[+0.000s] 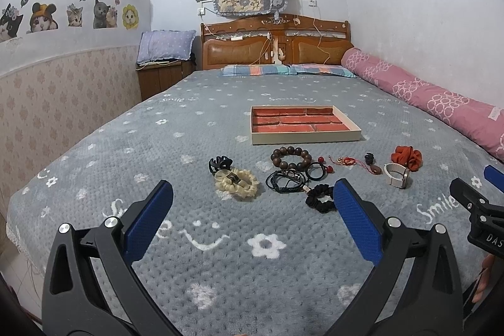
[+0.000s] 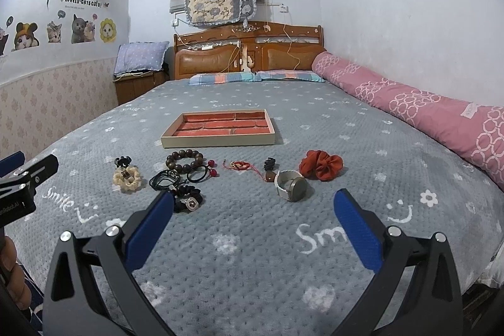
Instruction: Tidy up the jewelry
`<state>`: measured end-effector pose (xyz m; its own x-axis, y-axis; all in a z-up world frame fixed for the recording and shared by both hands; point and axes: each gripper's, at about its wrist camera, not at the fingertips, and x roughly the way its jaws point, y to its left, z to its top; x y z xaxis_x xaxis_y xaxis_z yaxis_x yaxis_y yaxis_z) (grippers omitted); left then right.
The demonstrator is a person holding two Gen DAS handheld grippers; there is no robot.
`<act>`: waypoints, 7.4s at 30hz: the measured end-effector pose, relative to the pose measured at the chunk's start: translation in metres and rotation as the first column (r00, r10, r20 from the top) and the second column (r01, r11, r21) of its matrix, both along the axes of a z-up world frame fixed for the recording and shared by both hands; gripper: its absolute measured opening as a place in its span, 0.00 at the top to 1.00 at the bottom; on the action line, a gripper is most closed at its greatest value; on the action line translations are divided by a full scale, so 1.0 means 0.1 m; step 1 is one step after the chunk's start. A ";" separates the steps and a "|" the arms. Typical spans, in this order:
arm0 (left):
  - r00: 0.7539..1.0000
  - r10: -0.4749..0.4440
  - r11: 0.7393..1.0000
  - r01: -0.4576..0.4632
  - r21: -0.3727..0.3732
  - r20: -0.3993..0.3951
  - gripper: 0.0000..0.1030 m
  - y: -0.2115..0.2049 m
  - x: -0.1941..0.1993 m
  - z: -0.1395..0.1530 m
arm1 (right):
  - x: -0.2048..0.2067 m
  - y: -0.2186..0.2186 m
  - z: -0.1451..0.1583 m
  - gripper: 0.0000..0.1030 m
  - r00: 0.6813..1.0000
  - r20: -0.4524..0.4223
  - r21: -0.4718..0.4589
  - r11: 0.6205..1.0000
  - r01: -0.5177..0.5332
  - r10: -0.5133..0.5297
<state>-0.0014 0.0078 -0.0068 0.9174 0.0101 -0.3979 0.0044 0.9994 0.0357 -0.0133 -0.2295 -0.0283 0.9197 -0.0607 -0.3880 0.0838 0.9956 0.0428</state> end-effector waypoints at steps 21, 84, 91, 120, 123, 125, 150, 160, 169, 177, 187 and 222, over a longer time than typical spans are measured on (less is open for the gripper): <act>0.995 0.005 0.999 -0.009 -0.044 -0.099 0.04 0.15 0.46 -0.20 | 0.42 -0.05 -0.23 0.04 0.999 -0.040 0.010 1.000 -0.022 0.022; 0.964 0.026 0.998 -0.041 -0.051 -0.266 0.09 0.64 2.32 -0.69 | 2.19 -0.15 -0.70 0.21 0.967 -0.255 -0.011 1.000 -0.009 0.006; 0.961 0.025 0.999 -0.037 -0.037 -0.276 0.09 0.66 2.57 -0.73 | 2.46 -0.12 -0.81 0.33 0.956 -0.291 0.002 1.000 -0.028 0.027; 0.917 0.015 0.997 -0.042 -0.059 -0.398 0.11 0.78 3.09 -1.18 | 3.21 0.04 -1.18 0.52 0.890 -0.451 0.022 0.998 -0.065 0.067; 0.912 0.030 0.996 -0.062 -0.063 -0.409 0.15 0.83 3.10 -1.20 | 3.20 0.06 -1.18 0.52 0.892 -0.448 0.007 0.998 -0.065 0.061; 0.911 0.039 0.995 -0.073 -0.068 -0.410 0.17 0.85 3.09 -1.21 | 3.20 0.06 -1.18 0.53 0.892 -0.448 0.008 0.998 -0.066 0.063; 0.883 0.012 0.988 -0.083 -0.131 -0.469 0.40 0.93 3.16 -1.35 | 3.19 0.05 -1.20 0.90 0.890 -0.437 0.059 0.991 -0.116 0.130; 0.881 -0.002 0.984 -0.082 -0.157 -0.473 0.50 0.97 3.14 -1.33 | 3.19 -0.01 -1.22 0.90 0.895 -0.425 0.090 0.990 -0.107 0.135; 0.879 -0.008 0.976 -0.098 -0.196 -0.476 0.52 1.04 3.15 -1.30 | 3.18 -0.03 -1.22 0.90 0.893 -0.427 0.101 0.989 -0.112 0.145; 0.887 -0.004 0.974 -0.101 -0.204 -0.462 0.52 1.06 3.13 -1.21 | 3.17 0.03 -1.12 0.92 0.894 -0.417 0.079 0.987 -0.141 0.161; 0.910 -0.044 0.975 -0.050 -0.215 -0.413 0.52 0.92 3.26 -0.91 | 3.23 0.02 -0.85 0.92 0.913 -0.369 0.041 0.984 -0.173 0.176; 0.942 -0.158 0.983 0.122 -0.136 -0.295 0.52 -0.60 5.43 -0.47 | 5.62 -0.16 -0.36 0.92 0.974 -0.204 0.072 0.994 -0.084 0.097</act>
